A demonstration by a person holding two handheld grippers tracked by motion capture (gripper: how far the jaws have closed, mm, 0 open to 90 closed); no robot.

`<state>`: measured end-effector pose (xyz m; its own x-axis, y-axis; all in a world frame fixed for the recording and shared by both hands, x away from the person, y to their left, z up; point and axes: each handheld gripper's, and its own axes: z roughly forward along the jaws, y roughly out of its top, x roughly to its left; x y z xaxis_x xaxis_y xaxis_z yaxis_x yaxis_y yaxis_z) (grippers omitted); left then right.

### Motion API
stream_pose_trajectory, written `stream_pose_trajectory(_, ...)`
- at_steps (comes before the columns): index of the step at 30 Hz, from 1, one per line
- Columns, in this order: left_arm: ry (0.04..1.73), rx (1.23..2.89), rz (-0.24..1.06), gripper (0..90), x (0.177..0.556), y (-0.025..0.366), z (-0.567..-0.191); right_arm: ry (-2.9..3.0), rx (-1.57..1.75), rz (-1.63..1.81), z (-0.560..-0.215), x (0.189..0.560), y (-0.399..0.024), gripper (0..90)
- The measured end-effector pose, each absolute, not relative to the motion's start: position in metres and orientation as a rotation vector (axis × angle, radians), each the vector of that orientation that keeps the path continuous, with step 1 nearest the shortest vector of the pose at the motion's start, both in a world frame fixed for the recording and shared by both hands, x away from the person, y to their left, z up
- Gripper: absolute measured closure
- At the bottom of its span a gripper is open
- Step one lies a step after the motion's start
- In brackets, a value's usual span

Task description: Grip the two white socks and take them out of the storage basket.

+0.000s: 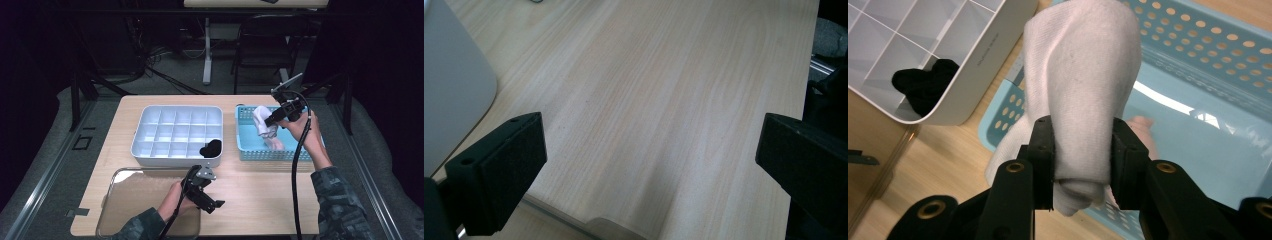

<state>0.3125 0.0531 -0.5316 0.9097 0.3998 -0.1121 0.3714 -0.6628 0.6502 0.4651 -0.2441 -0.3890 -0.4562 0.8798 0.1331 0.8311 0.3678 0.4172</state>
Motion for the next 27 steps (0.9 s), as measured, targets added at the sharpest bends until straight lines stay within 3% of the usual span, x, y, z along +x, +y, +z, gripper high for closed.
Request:
stream_pose_trajectory(11, 0.543, 2.352, 0.041, 0.1, 0.314, 0.053, -0.532, 2.53, 1.504, 0.691, -0.376, 0.44, -0.239, 67.7)
stream_pose_trajectory(27, 0.544, 2.348, 0.049, 0.1, 0.314, 0.054, -0.533, 2.563, 1.432, 0.716, -0.384, 0.4, -0.235, 67.7)
